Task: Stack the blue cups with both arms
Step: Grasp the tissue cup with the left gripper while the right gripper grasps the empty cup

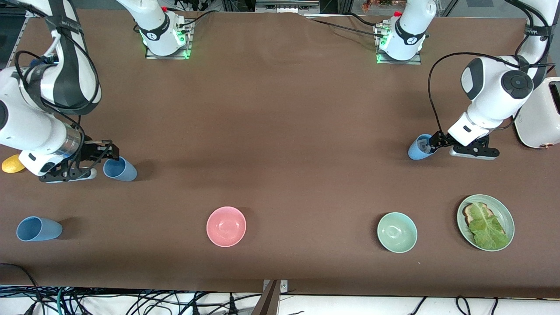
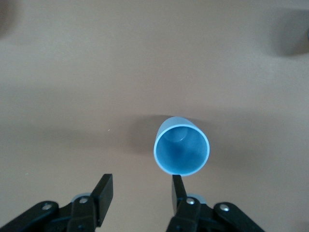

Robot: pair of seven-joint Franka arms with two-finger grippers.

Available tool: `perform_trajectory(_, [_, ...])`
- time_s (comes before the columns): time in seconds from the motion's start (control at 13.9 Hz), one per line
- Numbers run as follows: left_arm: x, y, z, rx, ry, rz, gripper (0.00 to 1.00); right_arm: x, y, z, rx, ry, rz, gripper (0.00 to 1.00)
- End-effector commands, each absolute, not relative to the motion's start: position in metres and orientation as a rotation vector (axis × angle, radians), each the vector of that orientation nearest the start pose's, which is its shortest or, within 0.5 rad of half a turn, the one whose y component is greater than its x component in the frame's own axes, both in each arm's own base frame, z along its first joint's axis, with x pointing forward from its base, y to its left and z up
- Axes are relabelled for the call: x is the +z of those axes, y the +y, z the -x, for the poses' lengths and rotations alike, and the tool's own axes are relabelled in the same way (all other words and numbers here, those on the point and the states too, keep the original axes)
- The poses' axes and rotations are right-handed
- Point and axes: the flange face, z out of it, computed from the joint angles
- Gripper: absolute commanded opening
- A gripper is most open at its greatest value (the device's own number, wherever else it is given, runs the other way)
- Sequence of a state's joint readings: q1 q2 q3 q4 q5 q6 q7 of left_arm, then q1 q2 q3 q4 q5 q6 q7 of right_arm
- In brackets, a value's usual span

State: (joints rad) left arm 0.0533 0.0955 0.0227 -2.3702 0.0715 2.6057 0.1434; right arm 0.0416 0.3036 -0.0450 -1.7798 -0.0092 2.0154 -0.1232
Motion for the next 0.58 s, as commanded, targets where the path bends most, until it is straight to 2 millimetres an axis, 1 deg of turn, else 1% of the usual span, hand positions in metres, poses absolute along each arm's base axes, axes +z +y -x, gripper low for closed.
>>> perform_trajectory(0.0, [0.297, 0.039, -0.503, -0.234, 0.23, 3.055, 1.0, 0.363, -0.004, -0.63, 0.079, -0.221, 3.15, 0.58])
perform_trajectory(0.07, [0.294, 0.04, -0.499, -0.222, 0.223, 3.058, 1.0, 0.355, -0.004, -0.632, 0.077, -0.219, 3.148, 0.58])
perform_trajectory(0.22, [0.284, 0.041, -0.491, -0.253, 0.222, 3.056, 1.0, 0.34, -0.004, -0.637, 0.064, -0.219, 3.149, 0.58])
perform_trajectory(0.36, [0.276, 0.042, -0.489, -0.265, 0.217, 3.056, 1.0, 0.324, -0.004, -0.641, 0.055, -0.222, 3.151, 0.58])
perform_trajectory(0.5, [0.269, 0.049, -0.489, -0.273, 0.2, 3.056, 1.0, 0.309, -0.005, -0.639, 0.05, -0.24, 3.15, 0.58])
